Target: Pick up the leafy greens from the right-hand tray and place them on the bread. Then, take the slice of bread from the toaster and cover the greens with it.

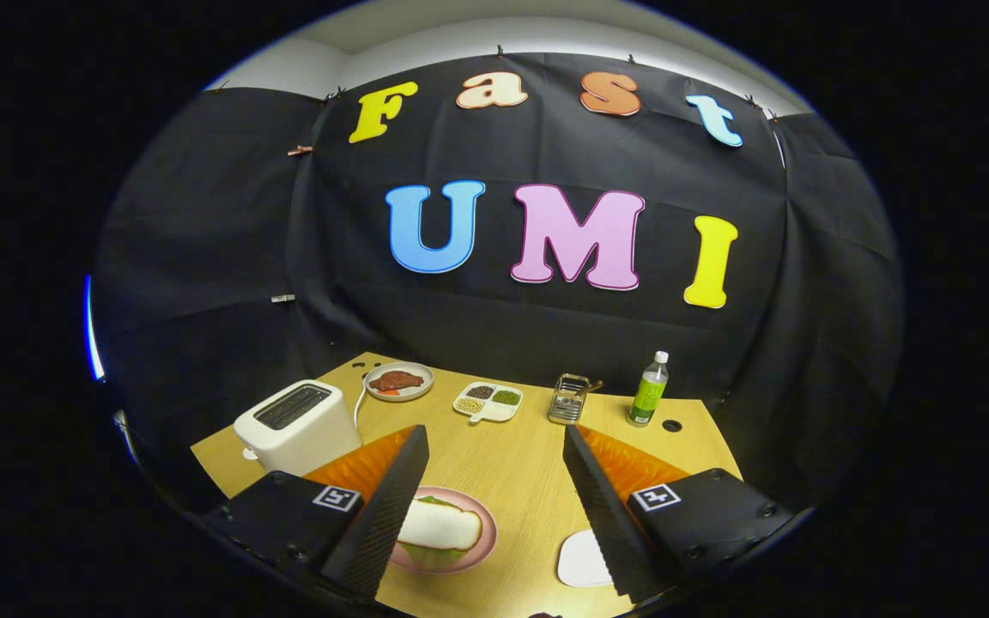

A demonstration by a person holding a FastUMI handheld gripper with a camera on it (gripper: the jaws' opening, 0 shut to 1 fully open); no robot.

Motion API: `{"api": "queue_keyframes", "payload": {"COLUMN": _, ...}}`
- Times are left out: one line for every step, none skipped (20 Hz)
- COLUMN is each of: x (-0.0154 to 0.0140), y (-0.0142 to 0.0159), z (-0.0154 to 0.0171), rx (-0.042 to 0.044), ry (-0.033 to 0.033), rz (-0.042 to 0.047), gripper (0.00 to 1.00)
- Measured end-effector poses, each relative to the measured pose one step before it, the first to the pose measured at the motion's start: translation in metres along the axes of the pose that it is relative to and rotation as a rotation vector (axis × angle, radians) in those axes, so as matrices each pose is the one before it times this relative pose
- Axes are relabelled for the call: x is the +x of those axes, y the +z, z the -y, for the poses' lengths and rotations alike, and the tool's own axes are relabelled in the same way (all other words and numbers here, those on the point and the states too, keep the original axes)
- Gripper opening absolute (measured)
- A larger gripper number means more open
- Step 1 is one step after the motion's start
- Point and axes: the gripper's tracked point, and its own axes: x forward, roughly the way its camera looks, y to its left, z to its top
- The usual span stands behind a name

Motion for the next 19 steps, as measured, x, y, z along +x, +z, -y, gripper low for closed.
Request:
{"api": "queue_keyframes", "payload": {"x": -0.00704, "y": 0.00757, "z": 0.0044, "rx": 0.0046, "ry": -0.0007, "rz": 0.01197, "gripper": 0.98}}
{"api": "queue_keyframes", "payload": {"x": -0.00873, "y": 0.00596, "z": 0.00659, "rx": -0.00322, "ry": -0.00602, "rz": 0.01339, "gripper": 0.98}}
{"api": "queue_keyframes", "payload": {"x": -0.00864, "y": 0.00568, "z": 0.00652, "rx": -0.01018, "ry": -0.00482, "rz": 0.01354, "gripper": 0.98}}
{"api": "queue_keyframes", "payload": {"x": -0.00702, "y": 0.00474, "z": 0.00521, "rx": -0.01639, "ry": -0.00212, "rz": 0.01232, "gripper": 0.98}}
{"api": "queue_keyframes", "payload": {"x": -0.00672, "y": 0.00307, "z": 0.00517, "rx": -0.01619, "ry": -0.00086, "rz": 0.00786, "gripper": 0.98}}
{"api": "queue_keyframes", "payload": {"x": -0.00661, "y": 0.00132, "z": 0.00541, "rx": -0.01234, "ry": -0.00031, "rz": 0.00768, "gripper": 0.98}}
{"api": "queue_keyframes", "payload": {"x": -0.00689, "y": 0.00151, "z": 0.0043, "rx": -0.00679, "ry": -0.0001, "rz": 0.00811, "gripper": 0.98}}
{"api": "queue_keyframes", "payload": {"x": -0.0053, "y": 0.00194, "z": 0.0029, "rx": -0.00921, "ry": 0.00385, "rz": 0.01365, "gripper": 0.98}}
{"api": "queue_keyframes", "payload": {"x": -0.00381, "y": 0.0035, "z": 0.00553, "rx": -0.01962, "ry": -0.00093, "rz": 0.0171, "gripper": 0.98}}
{"api": "queue_keyframes", "payload": {"x": -0.00308, "y": 0.00213, "z": 0.00444, "rx": -0.01605, "ry": 0.00055, "rz": 0.02081, "gripper": 0.98}}
{"api": "queue_keyframes", "payload": {"x": -0.00305, "y": -0.00038, "z": -0.00065, "rx": -0.00067, "ry": 0.01448, "rz": 0.00799, "gripper": 0.98}}
{"api": "queue_keyframes", "payload": {"x": -0.00347, "y": -0.00133, "z": -0.00452, "rx": 0.01651, "ry": 0.02776, "rz": -0.00036, "gripper": 0.98}}
{"api": "queue_keyframes", "payload": {"x": -0.00319, "y": -0.00065, "z": -0.00522, "rx": 0.01933, "ry": 0.02889, "rz": 0.00106, "gripper": 0.98}}
{"api": "queue_keyframes", "payload": {"x": -0.00189, "y": 0.00025, "z": -0.00291, "rx": 0.00837, "ry": 0.02468, "rz": 0.0029, "gripper": 0.98}}
{"api": "queue_keyframes", "payload": {"x": 0.00065, "y": 0.00097, "z": 0.00178, "rx": -0.00578, "ry": 0.01738, "rz": 0.00518, "gripper": 0.98}}
{"api": "queue_keyframes", "payload": {"x": -0.0007, "y": 0.00018, "z": 0.00088, "rx": -0.01035, "ry": 0.01292, "rz": 0.0047, "gripper": 0.98}}
{"api": "queue_keyframes", "payload": {"x": -0.00031, "y": -0.0023, "z": -0.00068, "rx": -0.00491, "ry": 0.01314, "rz": 0.00048, "gripper": 0.98}}
{"api": "queue_keyframes", "payload": {"x": -0.00137, "y": -0.00142, "z": -0.00161, "rx": -0.00111, "ry": 0.01438, "rz": 0.00047, "gripper": 0.98}}
{"api": "queue_keyframes", "payload": {"x": -0.00074, "y": -0.00147, "z": -0.00051, "rx": -0.00297, "ry": 0.0125, "rz": 0.00102, "gripper": 0.98}}
